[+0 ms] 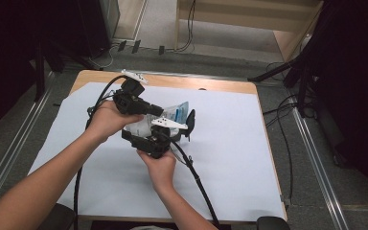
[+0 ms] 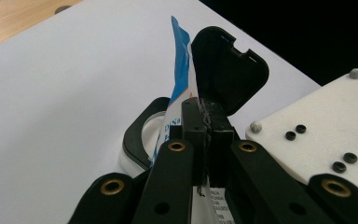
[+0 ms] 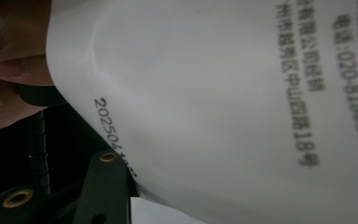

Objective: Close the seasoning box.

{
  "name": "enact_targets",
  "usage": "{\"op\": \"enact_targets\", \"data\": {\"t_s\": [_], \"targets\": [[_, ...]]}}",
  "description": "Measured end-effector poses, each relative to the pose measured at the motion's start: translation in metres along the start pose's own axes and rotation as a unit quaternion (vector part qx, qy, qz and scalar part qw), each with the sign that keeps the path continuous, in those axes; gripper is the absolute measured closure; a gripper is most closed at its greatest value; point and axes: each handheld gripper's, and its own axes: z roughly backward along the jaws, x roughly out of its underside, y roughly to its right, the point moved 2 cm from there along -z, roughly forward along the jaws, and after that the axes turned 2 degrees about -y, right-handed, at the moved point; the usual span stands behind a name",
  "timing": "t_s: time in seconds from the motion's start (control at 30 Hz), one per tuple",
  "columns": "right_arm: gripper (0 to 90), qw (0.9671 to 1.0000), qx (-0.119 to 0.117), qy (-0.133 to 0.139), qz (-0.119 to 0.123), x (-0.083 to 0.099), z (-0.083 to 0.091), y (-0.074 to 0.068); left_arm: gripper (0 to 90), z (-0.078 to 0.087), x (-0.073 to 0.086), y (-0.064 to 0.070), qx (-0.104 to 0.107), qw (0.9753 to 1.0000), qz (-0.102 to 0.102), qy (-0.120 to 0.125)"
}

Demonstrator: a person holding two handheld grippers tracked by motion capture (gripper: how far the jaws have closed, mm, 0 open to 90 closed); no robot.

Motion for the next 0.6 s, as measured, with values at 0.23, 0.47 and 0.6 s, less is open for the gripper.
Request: {"op": "enact_targets", "data": {"t_s": [0.23, 0.47, 0.6], "targets": [[50.9, 1.0, -0.001, 0.001, 0.001, -0.0029, -0.0008, -0.0017, 90.0, 0.0021, -0.0031, 0.0016, -0.006, 1.0, -0.005, -0.002], [55.4, 1.0, 0.005, 0.002, 0.007, -0.0017, 0.0004, -0.0014, 90.0, 0.0027, -0.0036, 0.0034, -0.01, 0.9999, -0.009, -0.003], [57.7, 1.0, 0.003, 0.004, 0.0, -0.0012, 0.0016, -0.0014, 90.0, 0.0018, -0.0036, 0.0043, -0.011, 0.9999, -0.008, -0.001]]}}
